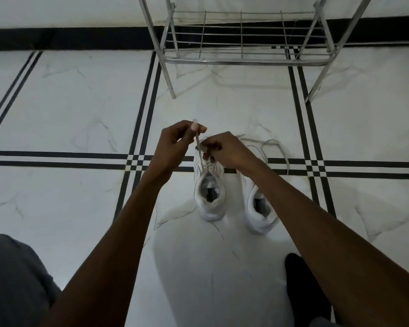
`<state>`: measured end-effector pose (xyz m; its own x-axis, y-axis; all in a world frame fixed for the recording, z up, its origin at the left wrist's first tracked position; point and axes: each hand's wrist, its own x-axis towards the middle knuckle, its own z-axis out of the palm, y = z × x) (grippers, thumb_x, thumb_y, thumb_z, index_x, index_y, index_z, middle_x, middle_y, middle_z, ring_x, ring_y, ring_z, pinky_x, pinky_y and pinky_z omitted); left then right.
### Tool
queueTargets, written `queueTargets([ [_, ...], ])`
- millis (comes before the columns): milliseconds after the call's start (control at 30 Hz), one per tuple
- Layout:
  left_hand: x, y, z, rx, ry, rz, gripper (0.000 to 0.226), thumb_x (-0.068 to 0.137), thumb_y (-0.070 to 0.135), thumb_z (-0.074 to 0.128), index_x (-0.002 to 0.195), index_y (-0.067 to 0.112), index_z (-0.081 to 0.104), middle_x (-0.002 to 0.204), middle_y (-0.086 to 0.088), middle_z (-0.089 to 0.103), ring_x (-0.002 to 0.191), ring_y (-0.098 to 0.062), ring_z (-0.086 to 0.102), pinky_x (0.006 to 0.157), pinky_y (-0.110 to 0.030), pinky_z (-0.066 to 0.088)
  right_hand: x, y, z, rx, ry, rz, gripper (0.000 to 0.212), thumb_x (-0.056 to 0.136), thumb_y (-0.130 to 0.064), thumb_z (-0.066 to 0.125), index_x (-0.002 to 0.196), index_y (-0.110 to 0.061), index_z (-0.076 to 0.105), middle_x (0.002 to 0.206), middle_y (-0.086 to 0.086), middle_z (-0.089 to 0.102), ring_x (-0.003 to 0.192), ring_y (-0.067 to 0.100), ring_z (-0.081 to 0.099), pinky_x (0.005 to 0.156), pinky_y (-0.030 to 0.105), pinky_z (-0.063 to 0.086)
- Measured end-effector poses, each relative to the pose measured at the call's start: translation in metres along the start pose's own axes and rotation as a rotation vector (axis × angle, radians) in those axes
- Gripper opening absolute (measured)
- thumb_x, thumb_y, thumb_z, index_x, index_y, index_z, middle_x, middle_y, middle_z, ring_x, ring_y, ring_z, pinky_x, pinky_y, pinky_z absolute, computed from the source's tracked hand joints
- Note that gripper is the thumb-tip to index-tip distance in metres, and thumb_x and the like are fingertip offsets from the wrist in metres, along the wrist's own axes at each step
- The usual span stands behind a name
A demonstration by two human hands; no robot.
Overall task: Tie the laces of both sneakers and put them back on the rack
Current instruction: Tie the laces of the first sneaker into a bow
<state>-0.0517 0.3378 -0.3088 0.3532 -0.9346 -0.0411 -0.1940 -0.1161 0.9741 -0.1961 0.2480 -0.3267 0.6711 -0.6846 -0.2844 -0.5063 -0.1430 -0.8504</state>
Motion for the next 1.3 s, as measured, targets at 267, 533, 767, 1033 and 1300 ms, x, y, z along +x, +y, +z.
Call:
queueTargets([
  [267, -0.015, -0.014, 0.000, -0.032, -0.176, -0.143, 0.054, 0.111, 0.044, 0.034, 0.108, 0.002, 0.069, 0.096, -0.006, 0.071, 0.093, -0.019, 0.066, 0.087, -0.034, 0.054, -0.011, -0.024, -0.018, -0.141, -0.188, -0.077, 0.045, 0.096, -0.052, 0.056, 0.084, -0.012, 0.075, 0.077, -0.002, 0.070, 0.071, 0.015, 0.062, 0.073, 0.032, 0.048],
  [533, -0.016, -0.027, 0.015, -0.050, -0.078, -0.184, 0.046, 0.108, 0.046, 0.042, 0.115, 0.011, 0.070, 0.108, -0.010, 0.077, 0.106, -0.026, 0.072, 0.094, -0.039, 0.057, -0.007, -0.019, -0.036, -0.387, 0.055, -0.173, 0.012, 0.077, -0.017, 0.081, 0.089, -0.020, 0.082, 0.080, -0.002, 0.078, 0.071, 0.011, 0.071, 0.071, 0.030, 0.060],
  [767, -0.015, -0.030, 0.015, -0.001, -0.010, -0.196, 0.042, 0.109, 0.036, 0.044, 0.147, 0.021, 0.052, 0.143, -0.001, 0.063, 0.130, -0.012, 0.058, 0.098, -0.024, 0.049, -0.008, -0.014, -0.026, -0.116, 0.227, -0.191, 0.008, 0.075, -0.013, 0.083, 0.080, -0.019, 0.082, 0.071, -0.004, 0.078, 0.060, 0.009, 0.072, 0.069, 0.028, 0.062],
  [1033, -0.005, -0.053, -0.010, 0.572, 0.262, 0.009, 0.017, 0.097, 0.030, 0.068, 0.102, 0.016, 0.074, 0.109, -0.006, 0.073, 0.110, -0.024, 0.063, 0.103, -0.053, 0.046, -0.012, -0.004, -0.032, 0.211, 0.150, -0.069, 0.012, 0.075, -0.009, 0.083, 0.086, -0.011, 0.081, 0.082, 0.006, 0.080, 0.079, 0.022, 0.078, 0.068, 0.032, 0.063],
  [1300, -0.020, -0.083, -0.047, 0.728, 0.391, -0.317, 0.031, 0.093, 0.040, 0.066, 0.104, 0.013, 0.077, 0.120, -0.014, 0.067, 0.123, -0.036, 0.053, 0.099, -0.042, 0.041, -0.003, 0.031, -0.041, 0.067, 0.360, 0.301, 0.024, 0.081, -0.018, 0.081, 0.093, 0.002, 0.075, 0.098, 0.020, 0.077, 0.097, 0.031, 0.075, 0.076, 0.031, 0.059],
])
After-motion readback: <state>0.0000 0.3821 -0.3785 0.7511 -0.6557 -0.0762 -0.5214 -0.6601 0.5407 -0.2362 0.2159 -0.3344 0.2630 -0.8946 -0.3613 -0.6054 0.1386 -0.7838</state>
